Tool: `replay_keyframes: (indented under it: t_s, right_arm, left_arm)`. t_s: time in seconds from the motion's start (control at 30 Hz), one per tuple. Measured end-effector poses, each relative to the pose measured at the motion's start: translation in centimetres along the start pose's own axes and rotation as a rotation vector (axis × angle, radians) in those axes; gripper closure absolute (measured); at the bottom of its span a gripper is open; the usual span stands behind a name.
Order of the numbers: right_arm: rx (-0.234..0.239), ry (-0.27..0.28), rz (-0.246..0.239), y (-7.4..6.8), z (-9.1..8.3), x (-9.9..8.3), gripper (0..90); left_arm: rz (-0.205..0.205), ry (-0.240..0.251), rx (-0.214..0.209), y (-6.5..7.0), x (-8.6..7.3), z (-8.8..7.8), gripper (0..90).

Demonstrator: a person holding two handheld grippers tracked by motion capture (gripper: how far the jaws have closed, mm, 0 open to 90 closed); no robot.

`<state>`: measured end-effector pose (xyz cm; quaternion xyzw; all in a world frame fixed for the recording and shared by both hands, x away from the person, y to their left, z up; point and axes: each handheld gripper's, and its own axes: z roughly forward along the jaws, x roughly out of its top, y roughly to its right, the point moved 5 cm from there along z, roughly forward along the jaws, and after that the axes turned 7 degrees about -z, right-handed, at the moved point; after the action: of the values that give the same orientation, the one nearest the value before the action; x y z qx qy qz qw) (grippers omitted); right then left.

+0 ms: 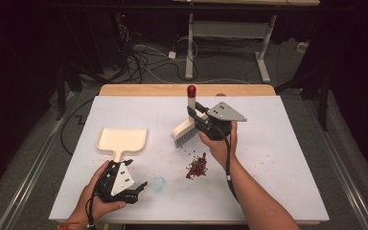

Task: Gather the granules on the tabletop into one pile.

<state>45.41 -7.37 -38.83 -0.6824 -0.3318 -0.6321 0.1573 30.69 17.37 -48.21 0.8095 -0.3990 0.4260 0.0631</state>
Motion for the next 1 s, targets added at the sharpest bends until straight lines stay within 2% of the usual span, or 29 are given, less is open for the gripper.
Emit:
replay_keyframes:
  t_s: [0.13,0.23,0.3,0.53,0.7,0.73,0.8,1.0]
  right_arm:
    - [0.012,-0.004,0.064,-0.6,0.9,-0.8,70.5]
    - [0.019,-0.033,0.041,-1.2,1.1,-1.6,70.5]
    - [0.031,-0.024,0.049,-1.3,0.8,-1.7,70.5]
    - [0.051,-0.043,0.044,-1.0,-1.6,-2.0,70.5]
    - [0.051,-0.058,0.07,-0.1,-3.9,-2.4,70.5]
    - [0.046,-0.059,0.062,0.0,-4.3,-2.5,70.5]
    - [0.037,-0.071,0.06,0.1,-5.1,-2.5,70.5]
    - [0.03,-0.041,0.084,0.8,-6.4,-2.1,70.5]
  left_arm:
    - [0.005,-0.004,0.001,0.0,-0.1,-0.1,16.6]
    - [0.003,-0.003,0.0,0.0,-0.1,-0.1,16.6]
    - [0.005,-0.007,0.0,-0.1,-0.2,0.0,16.6]
    - [0.007,-0.001,0.002,0.0,0.0,-0.1,16.6]
    - [0.004,-0.006,0.002,0.1,0.0,-0.1,16.6]
    - [-0.004,-0.009,-0.015,0.3,0.0,0.0,16.6]
    - [0.007,-0.005,0.002,0.2,0.1,-0.1,16.6]
    - [0.016,-0.013,0.001,0.3,0.2,0.1,16.6]
